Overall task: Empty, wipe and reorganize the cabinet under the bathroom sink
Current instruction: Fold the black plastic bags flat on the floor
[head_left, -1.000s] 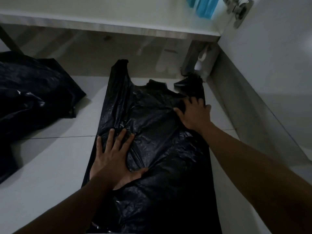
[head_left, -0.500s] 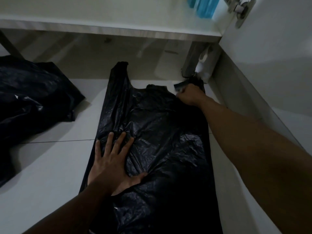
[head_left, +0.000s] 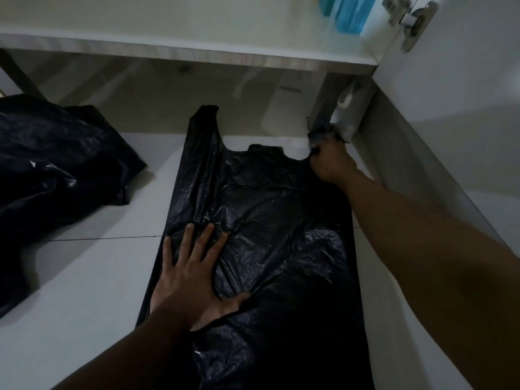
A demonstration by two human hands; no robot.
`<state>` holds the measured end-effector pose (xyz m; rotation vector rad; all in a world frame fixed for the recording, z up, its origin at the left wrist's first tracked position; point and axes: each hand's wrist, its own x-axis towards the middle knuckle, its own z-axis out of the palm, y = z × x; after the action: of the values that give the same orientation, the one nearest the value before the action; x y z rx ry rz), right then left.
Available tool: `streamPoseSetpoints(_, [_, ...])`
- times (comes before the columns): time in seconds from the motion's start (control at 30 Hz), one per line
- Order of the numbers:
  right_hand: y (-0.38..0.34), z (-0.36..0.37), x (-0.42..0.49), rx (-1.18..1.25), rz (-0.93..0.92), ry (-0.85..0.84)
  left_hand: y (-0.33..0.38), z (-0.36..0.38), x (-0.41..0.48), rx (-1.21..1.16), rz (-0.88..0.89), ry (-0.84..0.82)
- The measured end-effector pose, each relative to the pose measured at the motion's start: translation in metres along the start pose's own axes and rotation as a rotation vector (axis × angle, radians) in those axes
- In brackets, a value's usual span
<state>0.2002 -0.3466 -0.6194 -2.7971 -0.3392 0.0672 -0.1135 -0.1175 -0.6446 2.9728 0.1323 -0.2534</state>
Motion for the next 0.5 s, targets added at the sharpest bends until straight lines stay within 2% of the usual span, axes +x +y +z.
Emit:
streamPoseSetpoints(0.07, [0.003, 0.002, -0.004, -0.059, 0.046, -0.177, 0.0, -0.002, -0.001, 0.01, -0.004, -0.012])
streamPoseSetpoints(0.1, [0.001, 0.001, -0.008, -0.017, 0.064, -0.155, 0.001, -0.003, -0.001, 0.016, -0.007, -0.018])
streamPoseSetpoints(0.17, [-0.004, -0.004, -0.015, 0.127, 0.057, 0.023, 0.001, -0.005, -0.002, 0.021, -0.008, -0.027])
streamPoseSetpoints(0.2, [-0.01, -0.006, -0.021, 0.134, 0.022, 0.107, 0.002, -0.005, -0.003, 0.021, -0.005, -0.033])
streamPoseSetpoints(0.27, [-0.027, -0.011, -0.042, 0.096, -0.056, 0.146, 0.002, -0.005, -0.004, 0.012, 0.002, -0.038])
streamPoseSetpoints(0.33, [-0.045, -0.02, -0.076, 0.061, -0.109, 0.052, 0.003, -0.007, -0.005, -0.004, 0.007, -0.027])
streamPoseSetpoints(0.5, [-0.068, -0.038, -0.189, -0.096, 0.01, -0.484, 0.003, -0.003, -0.008, 0.007, 0.013, -0.03])
